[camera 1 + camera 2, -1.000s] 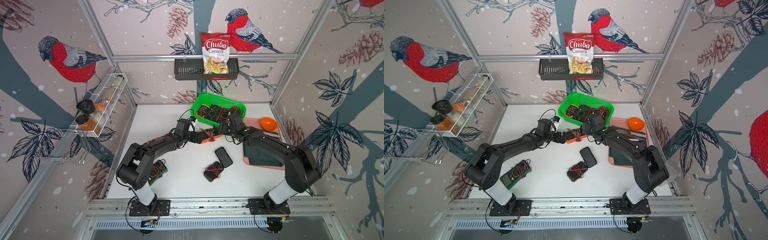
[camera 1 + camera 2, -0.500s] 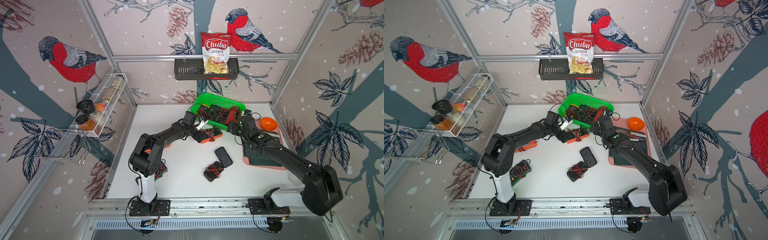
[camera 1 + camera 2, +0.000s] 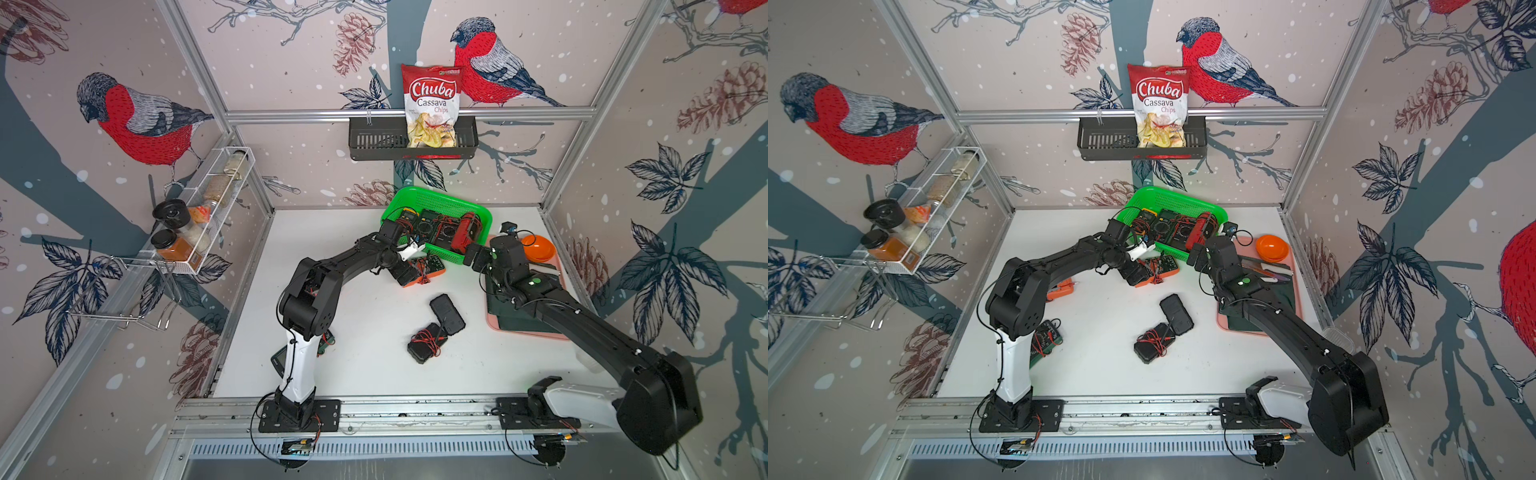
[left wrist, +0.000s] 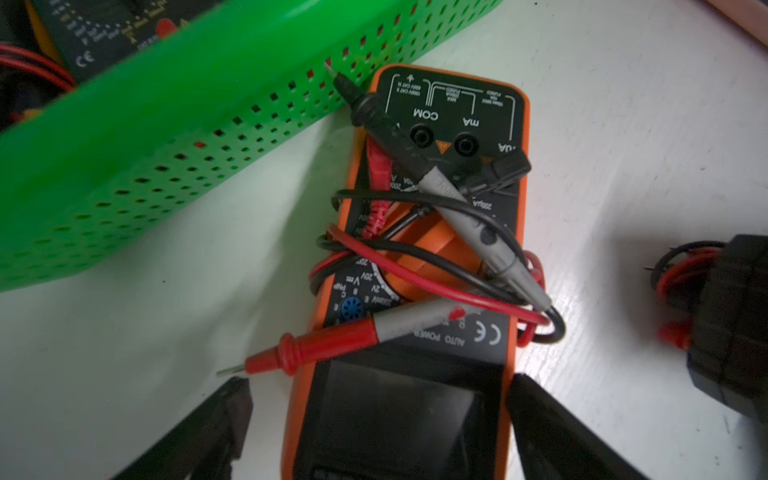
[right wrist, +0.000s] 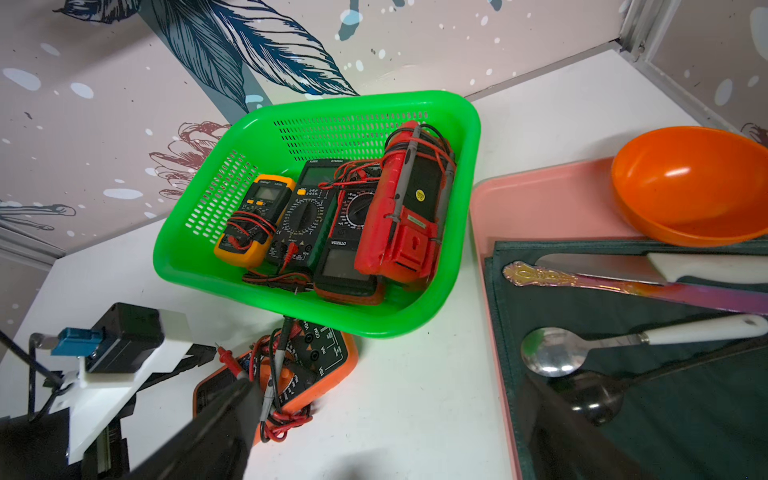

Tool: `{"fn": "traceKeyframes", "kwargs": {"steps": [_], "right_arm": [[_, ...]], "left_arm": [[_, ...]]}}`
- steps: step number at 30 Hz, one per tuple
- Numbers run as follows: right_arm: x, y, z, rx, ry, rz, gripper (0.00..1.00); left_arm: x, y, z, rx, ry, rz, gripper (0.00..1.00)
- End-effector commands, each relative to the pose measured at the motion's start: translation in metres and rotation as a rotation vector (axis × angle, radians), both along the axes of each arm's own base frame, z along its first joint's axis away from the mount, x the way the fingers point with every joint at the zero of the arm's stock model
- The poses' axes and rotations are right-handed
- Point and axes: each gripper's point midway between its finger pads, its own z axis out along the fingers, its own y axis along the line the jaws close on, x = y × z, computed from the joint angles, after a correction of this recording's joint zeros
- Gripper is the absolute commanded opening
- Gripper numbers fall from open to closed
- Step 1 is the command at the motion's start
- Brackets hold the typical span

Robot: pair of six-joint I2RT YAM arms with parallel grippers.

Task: Put the multimeter into the basket
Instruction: Pick up the multimeter from the center of the board.

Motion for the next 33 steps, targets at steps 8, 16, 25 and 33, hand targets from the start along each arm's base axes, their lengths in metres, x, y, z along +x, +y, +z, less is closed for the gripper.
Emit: {"fn": "traceKeyframes", "kwargs": {"steps": [8,16,25,33], "right_arm": [[0.002,-0.001,0.0,0.017,-0.005,-0.013,1.0],[0.004,0.003,-0.004,0.03,0.006,0.003,1.0],[0.007,0.007,-0.019,0.012,0.041,0.011,1.0],[0.008,0.007,-0.022,0.009,0.05,0.017,1.0]], "left_arm": [[-0.009,0.011,-0.026,0.131,0.021,-0.012,0.98],[-0.004,0.012,-0.017,0.126,-0.026,0.008,0.96],[-0.004,-0.008,-0.021,0.108,-0.041,-0.015,0.92],[-0.014,-0.018,-0.028,0.099,-0.017,-0.04,0.43]]}}
